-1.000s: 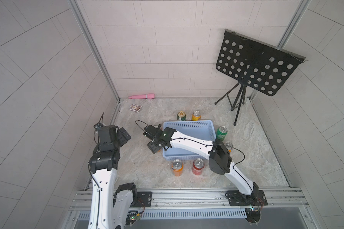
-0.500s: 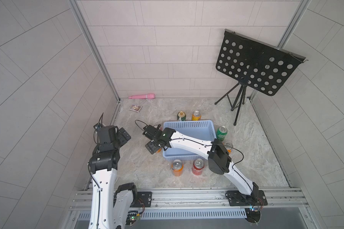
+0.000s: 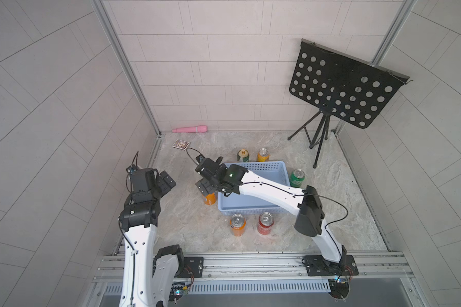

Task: Take out the drinks from the basket
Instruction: Place the drink at the center of the board, then reset both arms

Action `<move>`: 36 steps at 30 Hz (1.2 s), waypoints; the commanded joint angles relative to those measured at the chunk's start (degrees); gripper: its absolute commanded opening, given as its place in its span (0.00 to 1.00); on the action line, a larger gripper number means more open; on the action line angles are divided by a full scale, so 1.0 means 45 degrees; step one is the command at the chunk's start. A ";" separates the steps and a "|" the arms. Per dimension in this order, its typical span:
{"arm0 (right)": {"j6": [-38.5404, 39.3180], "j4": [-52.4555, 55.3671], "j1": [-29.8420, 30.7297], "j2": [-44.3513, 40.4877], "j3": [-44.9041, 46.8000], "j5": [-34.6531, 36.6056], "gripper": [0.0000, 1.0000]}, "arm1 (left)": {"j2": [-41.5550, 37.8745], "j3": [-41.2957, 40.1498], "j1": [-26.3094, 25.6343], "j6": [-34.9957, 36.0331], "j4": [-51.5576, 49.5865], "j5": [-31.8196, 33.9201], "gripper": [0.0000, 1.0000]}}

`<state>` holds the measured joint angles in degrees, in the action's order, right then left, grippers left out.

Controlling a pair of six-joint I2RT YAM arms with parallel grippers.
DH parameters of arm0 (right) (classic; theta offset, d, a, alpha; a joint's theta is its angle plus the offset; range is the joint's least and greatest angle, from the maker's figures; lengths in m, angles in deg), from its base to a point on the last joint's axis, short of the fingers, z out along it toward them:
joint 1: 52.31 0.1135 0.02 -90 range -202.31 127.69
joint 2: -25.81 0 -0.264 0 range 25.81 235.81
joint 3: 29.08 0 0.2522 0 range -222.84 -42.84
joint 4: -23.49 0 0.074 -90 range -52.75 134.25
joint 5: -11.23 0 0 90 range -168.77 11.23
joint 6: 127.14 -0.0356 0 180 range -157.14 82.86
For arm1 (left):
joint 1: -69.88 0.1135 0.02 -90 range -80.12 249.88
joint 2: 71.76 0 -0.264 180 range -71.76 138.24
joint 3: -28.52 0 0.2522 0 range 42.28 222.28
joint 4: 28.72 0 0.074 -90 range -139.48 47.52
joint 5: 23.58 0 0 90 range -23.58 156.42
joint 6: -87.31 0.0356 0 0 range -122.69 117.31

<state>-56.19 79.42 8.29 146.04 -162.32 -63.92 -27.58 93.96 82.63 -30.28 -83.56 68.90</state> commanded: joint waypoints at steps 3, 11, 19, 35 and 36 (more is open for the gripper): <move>0.0975 -0.1617 -0.0101 -0.3761 0.2964 0.2584 1.00 | -0.0250 -0.1066 0.0089 -0.0192 0.1617 -0.0763 1.00; 0.2126 -0.3501 -0.0875 -0.9850 0.8971 0.5146 1.00 | -0.0414 -0.1427 0.0075 -0.0302 0.2259 -0.0388 1.00; 0.0681 -0.4445 -0.5381 -1.5603 1.4356 0.5916 1.00 | -0.1976 -0.3071 -0.0672 -0.0582 0.4309 0.0526 1.00; 0.0521 -0.8019 -1.1589 -1.6528 1.8535 0.5772 1.00 | 0.0171 -0.5610 -0.4720 0.2656 0.9974 0.8168 1.00; 0.0484 -0.8349 -1.1896 -1.6492 1.8708 0.5704 1.00 | 0.0546 -0.5885 -0.4716 0.2892 1.0534 0.8301 1.00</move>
<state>-53.83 46.94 -43.08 72.16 -78.63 -38.85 -27.43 70.46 61.73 -23.11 -45.33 96.90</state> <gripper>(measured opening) 0.999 0.999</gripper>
